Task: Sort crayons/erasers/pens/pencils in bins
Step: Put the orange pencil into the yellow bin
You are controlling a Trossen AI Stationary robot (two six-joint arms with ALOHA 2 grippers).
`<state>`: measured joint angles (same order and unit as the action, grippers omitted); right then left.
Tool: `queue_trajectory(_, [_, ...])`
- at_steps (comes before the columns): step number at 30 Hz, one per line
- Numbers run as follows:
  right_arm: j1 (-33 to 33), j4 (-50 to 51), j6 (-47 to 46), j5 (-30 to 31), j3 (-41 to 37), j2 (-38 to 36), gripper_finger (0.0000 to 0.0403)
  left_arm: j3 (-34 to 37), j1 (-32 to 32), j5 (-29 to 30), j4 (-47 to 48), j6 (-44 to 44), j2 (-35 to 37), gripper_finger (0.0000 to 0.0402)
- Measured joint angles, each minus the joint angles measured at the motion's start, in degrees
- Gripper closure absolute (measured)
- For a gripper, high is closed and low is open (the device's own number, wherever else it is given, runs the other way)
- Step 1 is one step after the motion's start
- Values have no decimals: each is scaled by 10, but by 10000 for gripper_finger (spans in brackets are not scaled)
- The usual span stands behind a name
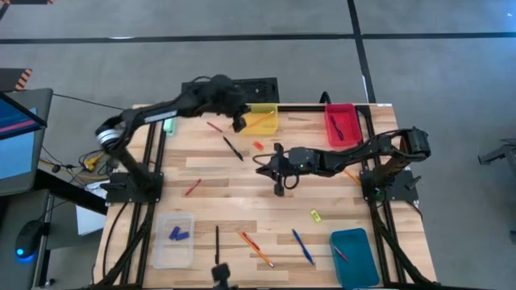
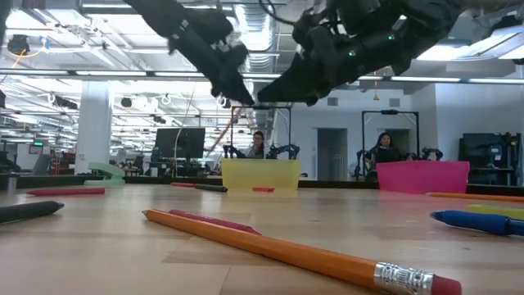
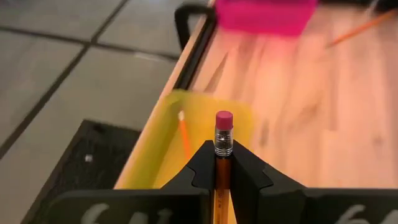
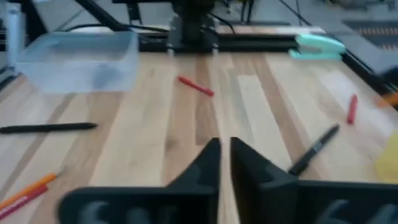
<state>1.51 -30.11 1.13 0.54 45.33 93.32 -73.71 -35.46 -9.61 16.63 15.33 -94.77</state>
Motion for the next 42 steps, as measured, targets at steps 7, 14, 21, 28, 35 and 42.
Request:
queue_trajectory(7, [-16,-23,20,0,-11,0,383,-130,-28,24,48,46,-132,389])
queue_trajectory(14, [-15,-18,20,-1,-11,0,394,-182,-22,2,38,51,-167,389])
queue_trajectory(21, [-16,-11,19,-3,-11,0,392,-230,-20,11,87,50,-166,389])
queue_trajectory(28, [-15,-11,19,-4,-11,0,399,-247,-13,-51,70,27,-175,388])
queue_trajectory(35, [-19,-11,19,-4,-11,0,394,-246,-12,-47,64,25,-234,388])
queue_trajectory(42, [-20,-11,19,-8,-11,0,400,-246,-12,-22,64,33,-264,381])
